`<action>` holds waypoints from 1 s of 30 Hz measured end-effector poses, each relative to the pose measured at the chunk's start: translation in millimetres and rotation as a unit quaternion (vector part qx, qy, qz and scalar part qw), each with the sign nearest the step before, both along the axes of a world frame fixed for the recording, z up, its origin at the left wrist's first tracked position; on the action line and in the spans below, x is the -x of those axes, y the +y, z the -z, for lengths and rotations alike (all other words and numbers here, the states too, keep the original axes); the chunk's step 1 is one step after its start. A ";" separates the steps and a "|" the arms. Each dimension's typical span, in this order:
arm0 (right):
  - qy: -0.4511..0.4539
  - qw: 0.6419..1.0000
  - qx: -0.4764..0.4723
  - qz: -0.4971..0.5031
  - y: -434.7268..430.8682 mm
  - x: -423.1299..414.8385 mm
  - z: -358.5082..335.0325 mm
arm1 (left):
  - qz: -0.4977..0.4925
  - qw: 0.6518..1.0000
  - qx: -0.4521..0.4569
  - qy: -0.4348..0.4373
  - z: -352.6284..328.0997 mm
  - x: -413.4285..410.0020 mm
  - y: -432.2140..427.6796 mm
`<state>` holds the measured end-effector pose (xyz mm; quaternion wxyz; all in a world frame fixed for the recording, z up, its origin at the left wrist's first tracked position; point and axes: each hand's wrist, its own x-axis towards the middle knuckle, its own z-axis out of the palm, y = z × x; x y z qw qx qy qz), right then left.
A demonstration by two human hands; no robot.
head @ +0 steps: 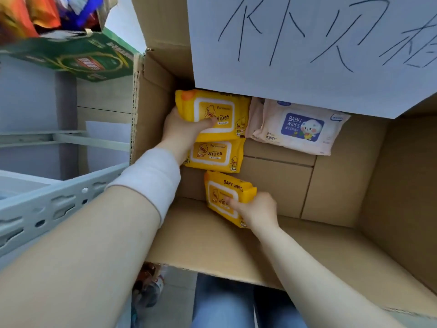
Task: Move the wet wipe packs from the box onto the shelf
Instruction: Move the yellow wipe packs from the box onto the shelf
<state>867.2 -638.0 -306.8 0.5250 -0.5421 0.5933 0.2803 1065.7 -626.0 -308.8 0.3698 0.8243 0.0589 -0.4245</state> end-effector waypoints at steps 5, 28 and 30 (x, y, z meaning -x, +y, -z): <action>-0.031 0.998 0.037 0.043 -30.6 50.2 -63.7 | -0.013 0.999 0.016 -0.047 -57.3 20.7 29.0; -0.440 0.879 -0.060 -0.174 113.1 127.8 -467.6 | -0.354 0.827 0.182 -0.397 -551.9 278.7 413.5; -0.469 0.853 -0.067 -0.220 159.9 128.8 -505.5 | -0.370 0.802 0.190 -0.428 -586.2 306.0 469.8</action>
